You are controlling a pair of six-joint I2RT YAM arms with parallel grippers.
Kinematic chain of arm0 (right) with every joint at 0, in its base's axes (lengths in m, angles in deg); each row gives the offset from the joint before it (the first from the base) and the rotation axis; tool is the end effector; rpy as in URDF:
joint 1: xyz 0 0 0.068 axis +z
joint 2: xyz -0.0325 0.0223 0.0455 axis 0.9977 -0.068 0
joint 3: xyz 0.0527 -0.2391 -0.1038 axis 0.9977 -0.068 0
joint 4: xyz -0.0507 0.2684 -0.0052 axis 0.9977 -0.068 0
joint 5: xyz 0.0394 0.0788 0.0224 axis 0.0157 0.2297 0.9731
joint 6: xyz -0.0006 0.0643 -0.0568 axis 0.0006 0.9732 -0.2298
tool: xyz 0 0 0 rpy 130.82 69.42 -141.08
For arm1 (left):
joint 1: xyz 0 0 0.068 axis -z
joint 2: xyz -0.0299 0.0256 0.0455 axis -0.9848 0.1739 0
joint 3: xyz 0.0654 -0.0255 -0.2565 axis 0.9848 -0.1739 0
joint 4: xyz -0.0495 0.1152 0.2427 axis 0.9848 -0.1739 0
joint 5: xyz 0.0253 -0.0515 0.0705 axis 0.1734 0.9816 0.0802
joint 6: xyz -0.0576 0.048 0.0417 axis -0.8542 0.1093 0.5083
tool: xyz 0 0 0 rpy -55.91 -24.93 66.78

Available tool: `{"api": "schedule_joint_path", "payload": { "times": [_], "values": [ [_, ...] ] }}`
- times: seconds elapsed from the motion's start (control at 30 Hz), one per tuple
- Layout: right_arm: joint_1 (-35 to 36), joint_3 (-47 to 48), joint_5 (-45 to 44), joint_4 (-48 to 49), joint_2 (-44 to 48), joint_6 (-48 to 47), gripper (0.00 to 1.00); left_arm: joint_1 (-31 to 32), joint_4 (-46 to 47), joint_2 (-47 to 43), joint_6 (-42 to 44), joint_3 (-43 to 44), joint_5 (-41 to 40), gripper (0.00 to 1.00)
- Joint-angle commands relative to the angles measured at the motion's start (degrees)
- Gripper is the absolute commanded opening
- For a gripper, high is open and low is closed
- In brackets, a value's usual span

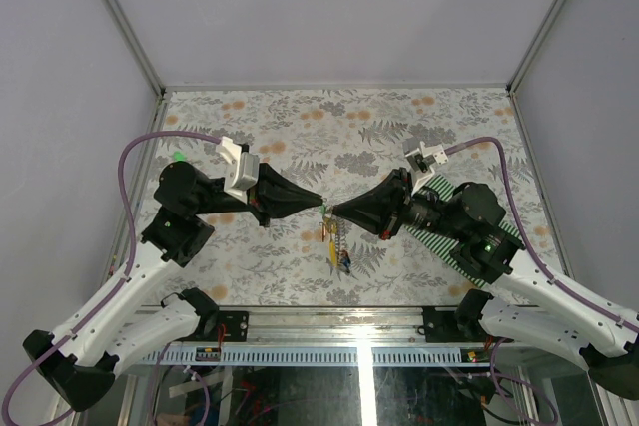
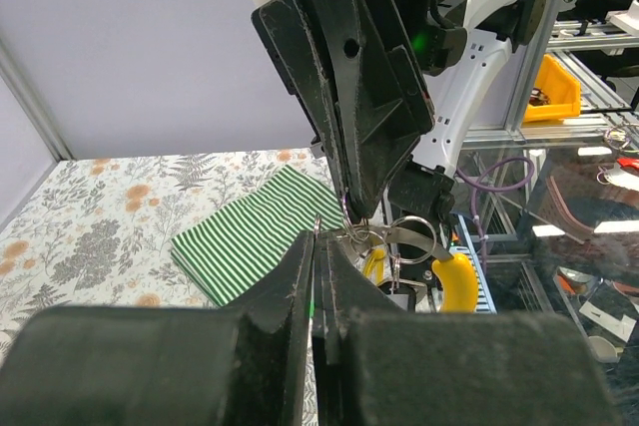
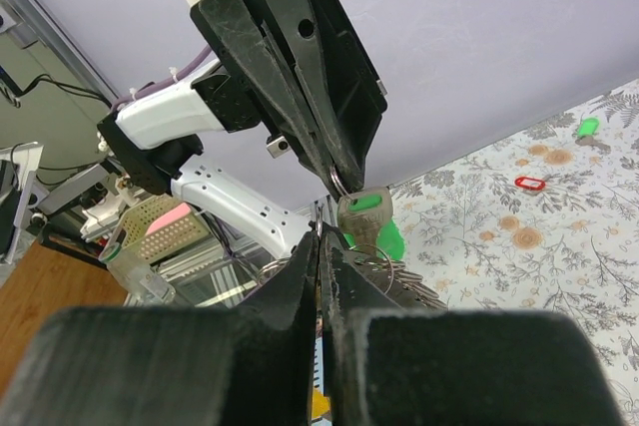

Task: Put the keys on the keyring
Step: Insert the key onto the keyring.

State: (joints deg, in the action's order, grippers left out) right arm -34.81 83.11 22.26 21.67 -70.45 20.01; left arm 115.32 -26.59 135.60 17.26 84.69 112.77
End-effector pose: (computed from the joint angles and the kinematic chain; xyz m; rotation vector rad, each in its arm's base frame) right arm 0.1211 0.2042 0.4039 -0.6337 1.2579 1.5536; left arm 0.1432 -0.1760 0.4131 1.1280 0.9951 -1.1877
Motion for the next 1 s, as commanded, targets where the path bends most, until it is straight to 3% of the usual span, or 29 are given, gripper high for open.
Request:
{"api": "schedule_joint_path", "payload": {
  "times": [0.0,0.97],
  "values": [
    [0.26,2.78,-1.12,6.15,0.48,0.78,0.00,0.48,3.81,0.14,-0.59,-0.13,1.76,0.00],
    [0.29,2.10,-6.71,4.32,1.42,2.10,0.00,0.88,3.56,0.19,-0.16,0.01,2.56,0.00]
  ]
}}
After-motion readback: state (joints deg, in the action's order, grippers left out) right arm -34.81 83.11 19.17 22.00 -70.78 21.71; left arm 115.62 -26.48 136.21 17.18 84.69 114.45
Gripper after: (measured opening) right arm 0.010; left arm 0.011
